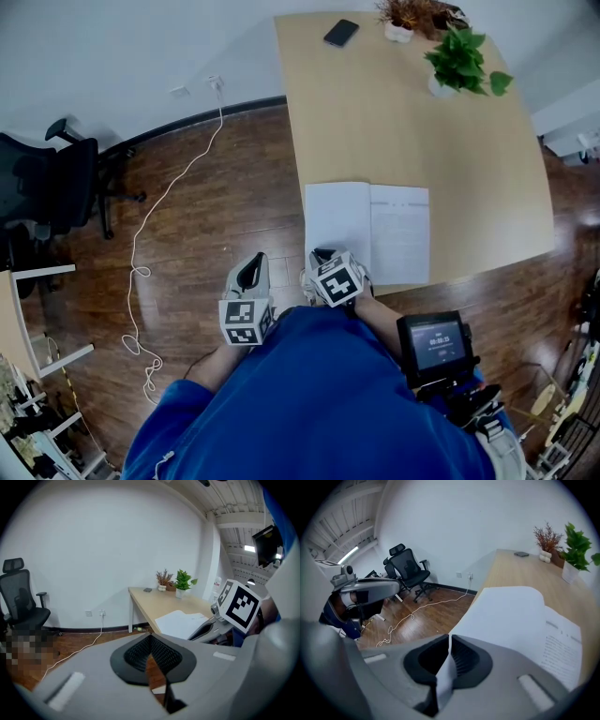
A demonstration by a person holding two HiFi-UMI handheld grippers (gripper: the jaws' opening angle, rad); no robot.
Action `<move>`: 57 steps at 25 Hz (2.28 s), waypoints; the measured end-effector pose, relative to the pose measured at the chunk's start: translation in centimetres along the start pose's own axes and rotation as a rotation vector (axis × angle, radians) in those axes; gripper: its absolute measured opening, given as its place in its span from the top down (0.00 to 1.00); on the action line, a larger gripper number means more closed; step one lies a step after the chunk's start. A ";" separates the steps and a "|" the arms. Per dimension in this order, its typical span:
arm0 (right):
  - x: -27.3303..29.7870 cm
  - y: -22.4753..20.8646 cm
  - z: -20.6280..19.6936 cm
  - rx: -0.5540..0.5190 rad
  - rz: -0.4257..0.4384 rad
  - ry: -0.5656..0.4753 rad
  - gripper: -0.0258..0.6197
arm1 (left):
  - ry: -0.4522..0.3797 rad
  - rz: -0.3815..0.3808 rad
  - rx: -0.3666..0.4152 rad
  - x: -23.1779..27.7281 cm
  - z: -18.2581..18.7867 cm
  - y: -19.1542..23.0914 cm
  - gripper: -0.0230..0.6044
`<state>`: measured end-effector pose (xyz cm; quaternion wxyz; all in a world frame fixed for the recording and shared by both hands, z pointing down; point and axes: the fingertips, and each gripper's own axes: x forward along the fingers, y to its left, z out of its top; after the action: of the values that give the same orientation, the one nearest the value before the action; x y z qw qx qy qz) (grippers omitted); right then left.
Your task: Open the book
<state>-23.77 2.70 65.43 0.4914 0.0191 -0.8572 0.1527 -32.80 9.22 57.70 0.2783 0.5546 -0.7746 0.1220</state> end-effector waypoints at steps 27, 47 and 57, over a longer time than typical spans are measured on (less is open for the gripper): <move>-0.1 -0.1 -0.4 -0.004 0.005 -0.042 0.93 | -0.004 -0.011 0.041 -0.3 0.0 -0.8 0.95; -11.5 -3.8 -2.2 -0.015 -0.286 -0.299 0.93 | -0.057 -0.233 0.203 1.6 0.7 -10.3 0.95; -18.0 -4.7 -5.1 -0.047 -0.329 -0.423 0.93 | -0.099 -0.234 0.253 -0.3 1.6 -16.6 0.95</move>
<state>-9.33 -2.46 53.70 0.3197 0.1783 -0.9296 0.0438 -17.83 2.84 54.26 0.1798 0.6768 -0.6962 0.1579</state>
